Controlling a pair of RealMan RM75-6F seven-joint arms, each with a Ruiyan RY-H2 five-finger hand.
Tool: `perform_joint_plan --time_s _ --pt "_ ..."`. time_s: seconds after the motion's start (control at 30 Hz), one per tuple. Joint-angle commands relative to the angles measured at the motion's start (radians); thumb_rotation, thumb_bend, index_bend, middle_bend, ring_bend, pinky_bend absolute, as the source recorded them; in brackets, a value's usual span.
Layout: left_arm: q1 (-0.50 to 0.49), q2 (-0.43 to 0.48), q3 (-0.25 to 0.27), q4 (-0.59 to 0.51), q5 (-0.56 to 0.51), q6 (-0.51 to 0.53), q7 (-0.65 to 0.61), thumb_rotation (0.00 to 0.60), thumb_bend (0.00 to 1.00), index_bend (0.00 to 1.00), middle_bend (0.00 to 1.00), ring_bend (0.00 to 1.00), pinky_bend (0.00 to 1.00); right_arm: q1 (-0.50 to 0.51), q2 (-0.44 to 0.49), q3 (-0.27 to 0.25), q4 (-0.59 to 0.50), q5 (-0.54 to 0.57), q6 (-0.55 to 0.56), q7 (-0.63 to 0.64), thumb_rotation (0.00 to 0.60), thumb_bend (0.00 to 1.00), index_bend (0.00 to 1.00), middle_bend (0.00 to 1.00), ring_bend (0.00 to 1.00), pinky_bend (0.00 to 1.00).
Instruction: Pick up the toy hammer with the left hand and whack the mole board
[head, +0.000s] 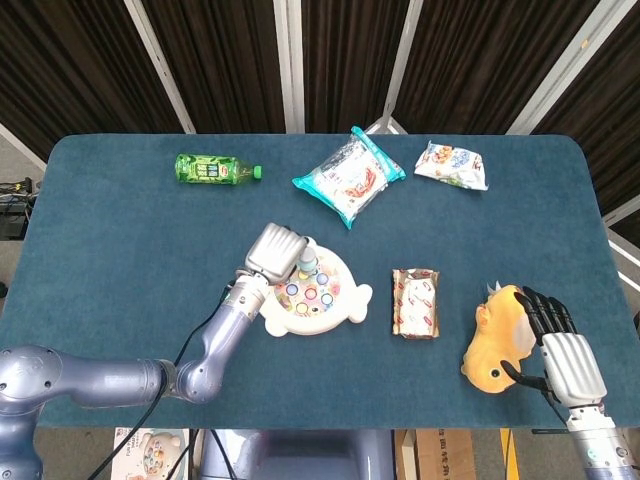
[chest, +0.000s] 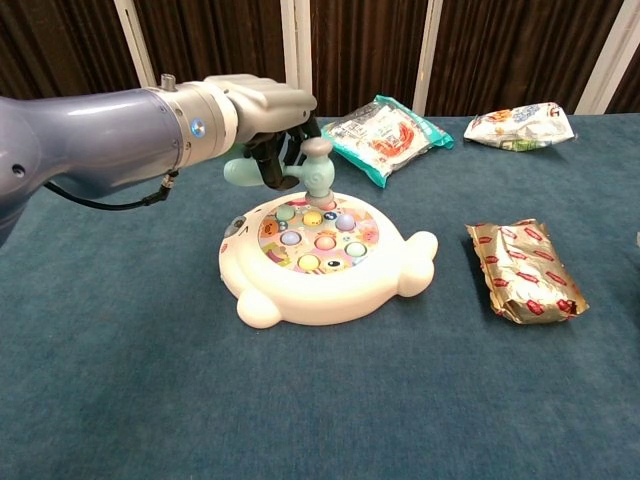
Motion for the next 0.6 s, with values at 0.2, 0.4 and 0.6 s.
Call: perform_joint_plan --time_s 0.2,0.4,0.6 --pt "-0.007 -0.020 0.026 0.025 -0.019 -0.008 0.010 0.600 0.68 0.65 0.54 0.44 0.55 -0.001 0.001 0.000 -0.001 -0.002 0.002 0.004 0.600 0.22 0.00 0.00 0.00 0.00" --pt "-0.015 -0.037 0.035 0.045 -0.028 -0.015 0.014 0.600 0.68 0.65 0.54 0.44 0.55 -0.001 0.002 0.001 -0.001 -0.001 0.003 0.008 0.600 0.22 0.00 0.00 0.00 0.00" --pt "-0.019 -0.036 0.030 0.042 -0.027 -0.007 0.006 0.600 0.68 0.65 0.54 0.44 0.55 -0.003 0.004 0.001 0.002 -0.002 0.006 0.011 0.600 0.22 0.00 0.00 0.00 0.00"
